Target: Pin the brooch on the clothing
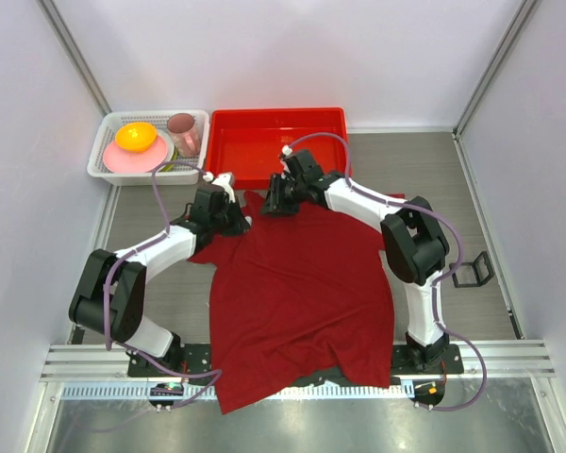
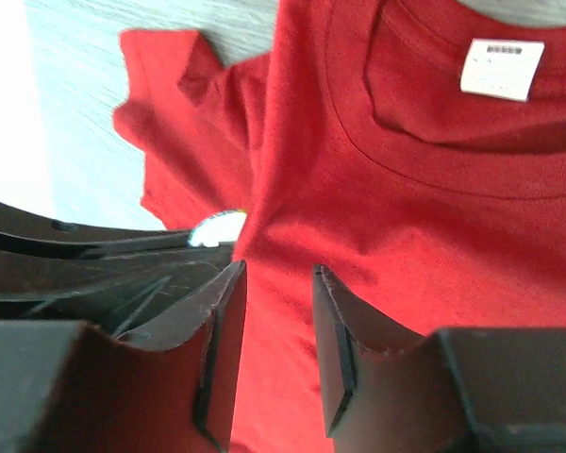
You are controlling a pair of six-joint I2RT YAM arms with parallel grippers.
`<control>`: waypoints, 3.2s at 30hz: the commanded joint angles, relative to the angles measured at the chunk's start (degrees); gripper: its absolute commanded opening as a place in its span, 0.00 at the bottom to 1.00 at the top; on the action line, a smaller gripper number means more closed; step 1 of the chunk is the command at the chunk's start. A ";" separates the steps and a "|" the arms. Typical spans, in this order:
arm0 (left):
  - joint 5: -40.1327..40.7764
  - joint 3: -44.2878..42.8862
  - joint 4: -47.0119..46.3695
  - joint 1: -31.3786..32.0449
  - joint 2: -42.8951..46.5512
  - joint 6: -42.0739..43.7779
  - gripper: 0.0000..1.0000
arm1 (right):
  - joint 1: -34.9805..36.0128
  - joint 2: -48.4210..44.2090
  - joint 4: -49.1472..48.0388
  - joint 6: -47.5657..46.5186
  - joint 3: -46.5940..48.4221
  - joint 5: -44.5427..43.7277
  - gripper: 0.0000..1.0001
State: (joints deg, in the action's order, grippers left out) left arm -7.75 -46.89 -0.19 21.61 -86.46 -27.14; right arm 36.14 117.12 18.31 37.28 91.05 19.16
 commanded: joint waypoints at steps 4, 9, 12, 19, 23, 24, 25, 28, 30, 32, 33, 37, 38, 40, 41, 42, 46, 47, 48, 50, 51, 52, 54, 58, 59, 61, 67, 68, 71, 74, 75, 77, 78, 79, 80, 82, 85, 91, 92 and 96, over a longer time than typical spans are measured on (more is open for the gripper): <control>-3.06 0.14 -3.77 -0.34 1.99 -2.74 0.00 | 0.77 0.56 0.15 -3.79 -3.59 -1.93 0.32; -5.51 -0.39 -4.56 -0.77 2.08 -4.24 0.00 | 0.95 3.02 0.50 -5.10 -4.21 -4.47 0.27; -6.75 -0.65 -4.82 -0.86 2.17 -5.38 0.00 | 1.12 4.08 0.68 -5.63 -4.38 -5.27 0.25; -8.69 -1.44 -5.27 -1.74 2.43 -7.41 0.00 | 1.30 5.66 2.43 -7.57 -4.91 -7.47 0.23; -9.04 -1.88 -4.83 -2.44 2.78 -7.58 0.00 | 1.30 5.75 2.61 -7.92 -5.35 -8.17 0.23; -9.13 -1.89 -4.65 -2.53 2.78 -7.67 0.00 | 1.30 5.84 2.70 -8.01 -5.44 -8.26 0.23; -9.21 -1.89 -4.65 -2.71 3.22 -7.67 0.00 | 1.30 5.84 2.87 -8.10 -5.44 -8.43 0.23; -10.18 -1.71 -5.26 -3.24 3.66 -8.02 0.00 | 1.21 6.10 3.05 -8.18 -5.35 -8.96 0.23; -10.44 -1.62 -5.44 -3.50 4.10 -8.02 0.00 | 1.30 6.28 3.23 -8.36 -5.26 -9.23 0.23; -10.79 -1.45 -5.79 -3.67 4.45 -8.11 0.00 | 1.30 6.37 3.40 -8.45 -5.09 -9.31 0.23; -10.88 -1.27 -6.05 -3.68 4.63 -8.11 0.00 | 1.30 6.45 3.49 -8.54 -5.09 -9.31 0.23; -11.67 -1.09 -5.97 -3.85 5.15 -7.76 0.00 | 1.30 6.45 3.67 -9.32 -4.83 -8.79 0.23; -12.02 -1.09 -5.97 -3.85 5.24 -6.97 0.00 | 1.30 6.37 3.75 -9.50 -4.74 -8.61 0.23; -13.77 -1.01 -6.05 -3.94 5.68 -5.13 0.00 | 1.30 5.41 2.79 -10.73 -5.00 -7.30 0.25; -14.57 -0.92 -6.05 -3.85 5.77 -2.60 0.00 | 1.30 4.79 2.09 -11.34 -5.26 -6.60 0.26; -16.06 -1.01 -5.36 -3.94 5.77 -0.83 0.00 | 1.21 4.09 0.69 -12.05 -5.70 -5.98 0.29; -24.23 -3.11 -0.18 -3.94 3.94 11.03 0.00 | 1.13 -1.44 -3.44 -19.68 -7.89 -2.81 0.41; -27.20 -4.42 0.62 -4.03 3.49 13.05 0.00 | 1.04 -3.89 -4.23 -23.18 -8.60 -1.42 0.43; -28.71 -4.96 3.32 -4.11 2.79 17.25 0.00 | 0.52 -5.31 -5.63 -24.78 -10.17 -0.53 0.48; -31.44 -6.10 4.57 -4.38 1.47 20.44 0.00 | -0.01 -9.08 -7.14 -28.21 -12.11 1.57 0.54; -32.84 -6.36 5.19 -4.55 1.12 22.11 0.00 | -0.71 -10.23 -8.19 -31.62 -14.12 3.41 0.58; -34.08 -6.63 5.37 -4.90 0.77 24.91 0.00 | -1.16 -11.38 -8.63 -33.74 -15.10 4.65 0.61; -37.68 -7.24 5.98 -5.08 -0.12 28.44 0.00 | -1.86 -14.28 -9.69 -39.43 -17.64 9.20 0.66; -42.34 -8.30 8.61 -5.08 -1.26 40.63 0.02 | -3.27 -17.97 -12.06 -47.37 -21.25 14.85 0.66; -43.22 -9.00 11.58 -5.17 -2.22 42.58 0.03 | -3.44 -18.50 -13.54 -49.12 -22.57 16.25 0.66; -47.26 -11.90 16.24 -5.34 -3.10 48.20 0.04 | -3.45 -20.00 -14.96 -53.25 -23.72 19.93 0.66; -54.47 -16.21 27.95 -5.35 -4.60 61.58 0.04 | -3.45 -20.53 -17.25 -57.66 -24.69 28.11 0.63; -55.00 -16.47 29.44 -5.26 -4.69 62.55 0.04 | -3.27 -20.53 -17.51 -57.75 -24.77 28.91 0.62; -56.06 -16.30 30.42 -5.26 -4.60 63.26 0.03 | -3.01 -20.27 -18.04 -57.58 -25.13 30.06 0.60; -56.50 -16.30 31.64 -5.26 -4.25 64.05 0.03 | -2.74 -20.44 -19.69 -57.49 -25.30 31.46 0.58; -56.41 -16.39 32.00 -5.34 -4.34 64.75 0.03 | -2.48 -20.44 -19.71 -57.49 -25.30 31.82 0.56; -56.41 -16.48 32.44 -5.34 -4.16 64.84 0.03 | -2.30 -20.44 -19.71 -57.32 -25.22 32.52 0.53; -56.50 -16.56 32.44 -5.26 -3.99 65.10 0.03 | -2.22 -20.35 -19.80 -57.23 -25.22 32.96 0.53; -56.67 -16.48 32.53 -5.34 -3.90 65.10 0.03 | -2.21 -20.27 -19.63 -57.14 -25.21 33.31 0.52; -56.94 -16.48 32.44 -5.26 -3.90 65.02 0.04 | -2.04 -20.18 -19.62 -56.88 -25.21 33.84 0.51; -56.94 -16.48 32.62 -5.35 -4.07 65.02 0.03 | -1.86 -19.91 -19.54 -56.88 -25.22 34.10 0.50; -56.85 -16.56 32.53 -5.26 -4.25 64.93 0.04 | -1.43 -19.83 -19.36 -57.14 -25.21 34.89 0.48; -57.03 -16.91 32.62 -5.26 -4.42 64.66 0.04 | -0.28 -19.04 -16.29 -59.25 -24.52 33.41 0.35; -57.03 -16.83 32.62 -5.26 -4.42 64.40 0.04 | -0.11 -18.77 -15.94 -59.34 -24.25 33.23 0.34; -57.03 -16.91 32.88 -5.26 -4.42 64.23 0.05 | 0.60 -17.98 -15.93 -59.07 -23.37 31.47 0.26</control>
State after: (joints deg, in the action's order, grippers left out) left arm -62.06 -61.69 31.81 16.47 -91.13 36.51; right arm 35.94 98.94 2.61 -20.60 65.67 51.68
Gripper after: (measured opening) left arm 0.064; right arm 0.294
